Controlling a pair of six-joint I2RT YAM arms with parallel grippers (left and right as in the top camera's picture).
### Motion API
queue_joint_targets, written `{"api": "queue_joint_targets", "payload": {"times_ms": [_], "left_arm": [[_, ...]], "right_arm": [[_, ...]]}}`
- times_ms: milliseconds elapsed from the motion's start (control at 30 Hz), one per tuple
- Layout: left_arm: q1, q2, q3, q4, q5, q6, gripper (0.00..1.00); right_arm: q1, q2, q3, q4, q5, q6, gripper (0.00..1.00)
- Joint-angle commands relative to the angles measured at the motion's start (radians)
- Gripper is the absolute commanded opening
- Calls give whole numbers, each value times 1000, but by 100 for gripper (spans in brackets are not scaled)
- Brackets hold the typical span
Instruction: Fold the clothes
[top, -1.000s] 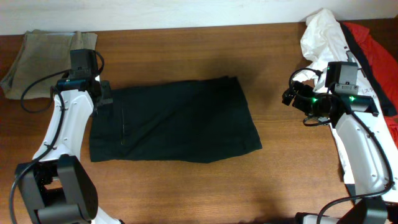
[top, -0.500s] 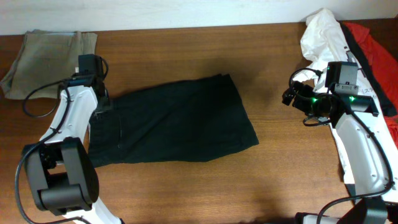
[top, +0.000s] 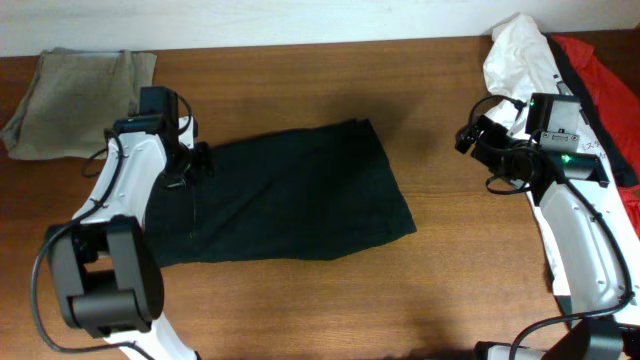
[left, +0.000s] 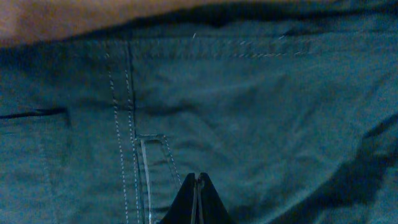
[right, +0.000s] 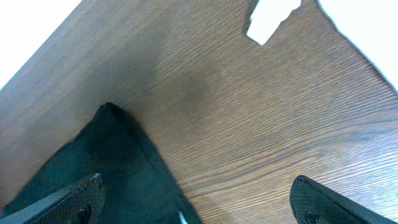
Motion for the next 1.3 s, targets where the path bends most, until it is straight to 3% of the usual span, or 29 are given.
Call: {"api": "queue_joint_targets", "payload": {"times_ms": [0, 100, 133, 167, 233, 333, 433, 533, 700, 767, 967, 1100, 1167, 1267], "left_arm": [[-2, 54, -13, -17, 14, -2, 1], [-2, 54, -13, -13, 14, -2, 1], [-2, 54, -13, -13, 14, -2, 1], [-2, 54, -13, -13, 14, -2, 1], [-2, 54, -13, -14, 14, -2, 1], [-2, 54, -13, -13, 14, -2, 1], [-2, 54, -13, -6, 14, -2, 1], [-2, 54, -14, -2, 14, -2, 1], [-2, 54, -14, -2, 13, -2, 1], [-2, 54, -14, -2, 14, -2, 1], [-2, 53, -8, 32, 24, -2, 1], [-18, 36, 101, -15, 128, 29, 1], [-101, -17, 172, -74, 128, 118, 1], [-227, -26, 152, -75, 110, 130, 1]], "right_arm": [[0, -5, 11, 33, -370, 34, 99], [107, 1, 11, 38, -375, -20, 54], [189, 12, 10, 38, -300, -19, 33], [273, 36, 10, 39, -211, -4, 24], [372, 103, 10, 49, -110, 61, 21], [474, 318, 11, 182, -143, 61, 10], [478, 491, 11, 269, -213, 61, 6], [477, 524, 11, 263, -190, 72, 7], [456, 528, 11, 115, -48, 329, 4], [405, 526, 11, 55, -45, 367, 4], [283, 417, 11, -139, 109, 368, 4], [232, 365, 11, -188, 146, 375, 4], [216, 295, 11, -213, 146, 362, 4], [218, 254, 10, -219, 146, 334, 4]]}}
